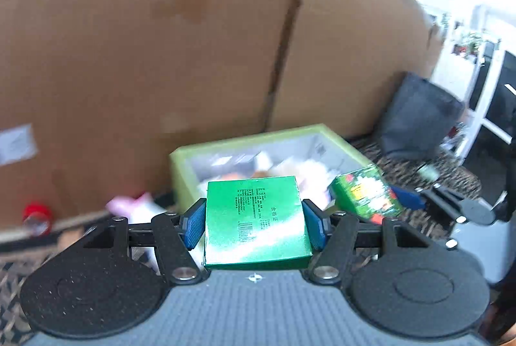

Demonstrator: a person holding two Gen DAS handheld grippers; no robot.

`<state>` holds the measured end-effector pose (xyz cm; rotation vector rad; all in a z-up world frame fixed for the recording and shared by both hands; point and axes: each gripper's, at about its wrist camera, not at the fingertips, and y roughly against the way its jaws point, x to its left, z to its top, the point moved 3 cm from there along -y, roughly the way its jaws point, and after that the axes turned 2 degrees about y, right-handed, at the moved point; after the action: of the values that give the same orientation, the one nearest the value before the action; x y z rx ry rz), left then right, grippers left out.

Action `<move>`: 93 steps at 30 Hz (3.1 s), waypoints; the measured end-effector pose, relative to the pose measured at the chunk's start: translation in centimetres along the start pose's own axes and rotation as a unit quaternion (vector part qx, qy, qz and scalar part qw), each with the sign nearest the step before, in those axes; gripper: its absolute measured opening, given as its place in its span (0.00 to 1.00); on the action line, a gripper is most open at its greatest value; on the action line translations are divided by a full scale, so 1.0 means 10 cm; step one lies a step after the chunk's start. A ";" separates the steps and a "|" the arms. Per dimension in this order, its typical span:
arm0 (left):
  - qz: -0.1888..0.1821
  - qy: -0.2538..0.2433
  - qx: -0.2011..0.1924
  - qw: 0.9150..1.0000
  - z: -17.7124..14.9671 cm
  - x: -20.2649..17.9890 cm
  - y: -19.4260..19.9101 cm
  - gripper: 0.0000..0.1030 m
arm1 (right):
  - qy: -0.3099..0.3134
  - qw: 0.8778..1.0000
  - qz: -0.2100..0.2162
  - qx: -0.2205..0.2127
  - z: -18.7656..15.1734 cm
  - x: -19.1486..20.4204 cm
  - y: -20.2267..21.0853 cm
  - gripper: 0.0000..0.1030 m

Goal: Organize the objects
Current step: 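Carry the green box and snack box into the lime-green box and release, then withdraw both tools from the lime-green box back toward the pile, then grasp the brown box with the left tool while the right tool grasps the steel wool ball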

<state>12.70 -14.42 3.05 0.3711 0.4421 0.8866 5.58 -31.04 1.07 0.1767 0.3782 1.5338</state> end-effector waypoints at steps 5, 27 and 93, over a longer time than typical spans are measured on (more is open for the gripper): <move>-0.012 0.018 0.005 1.000 0.37 -0.18 -0.55 0.63 | 0.014 0.999 -0.032 -0.005 0.15 -0.38 -0.29 0.61; 0.010 0.070 0.033 0.997 0.33 -0.12 -1.54 0.82 | 0.023 0.999 -0.018 0.035 -0.08 -0.72 -1.22 0.92; 0.233 0.116 0.057 0.964 -1.10 1.88 0.08 0.34 | 0.138 0.972 0.166 0.092 -0.04 2.23 -1.51 0.56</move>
<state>16.90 2.60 -9.94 0.4897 0.6385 1.3762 19.41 -9.56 -7.39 0.1773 0.7427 1.8596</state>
